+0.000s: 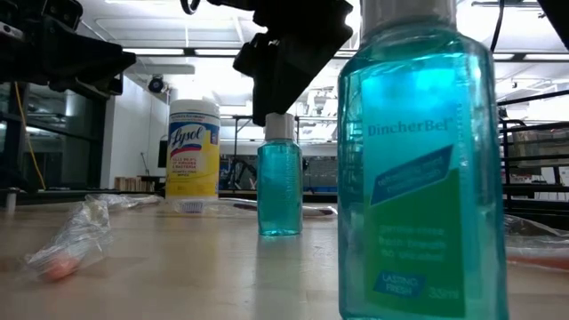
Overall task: Pick & Place toothbrushing station
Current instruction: Put the top blue mouthwash into the wire organizer
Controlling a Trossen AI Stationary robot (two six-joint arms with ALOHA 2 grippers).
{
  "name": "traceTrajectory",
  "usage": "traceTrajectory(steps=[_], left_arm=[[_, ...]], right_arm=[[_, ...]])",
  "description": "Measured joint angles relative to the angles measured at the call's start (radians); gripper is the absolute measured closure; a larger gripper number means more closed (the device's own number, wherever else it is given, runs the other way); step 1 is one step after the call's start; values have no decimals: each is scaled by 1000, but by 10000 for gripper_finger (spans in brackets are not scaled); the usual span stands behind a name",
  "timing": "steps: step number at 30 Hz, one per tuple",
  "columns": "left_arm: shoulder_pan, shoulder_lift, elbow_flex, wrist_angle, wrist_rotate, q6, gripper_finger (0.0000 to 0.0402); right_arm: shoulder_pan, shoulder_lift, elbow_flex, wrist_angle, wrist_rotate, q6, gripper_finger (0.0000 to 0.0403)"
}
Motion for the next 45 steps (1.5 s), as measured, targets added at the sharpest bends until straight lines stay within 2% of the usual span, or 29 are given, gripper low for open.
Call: traceTrajectory(steps=[17,45], left_arm=[[0,0,0,0,0,0,299],[0,1,0,8,0,0,299]], right_arm=[[-3,35,-3,7,-27,41,236],[-3,39,-1,-14,-12,131,236]])
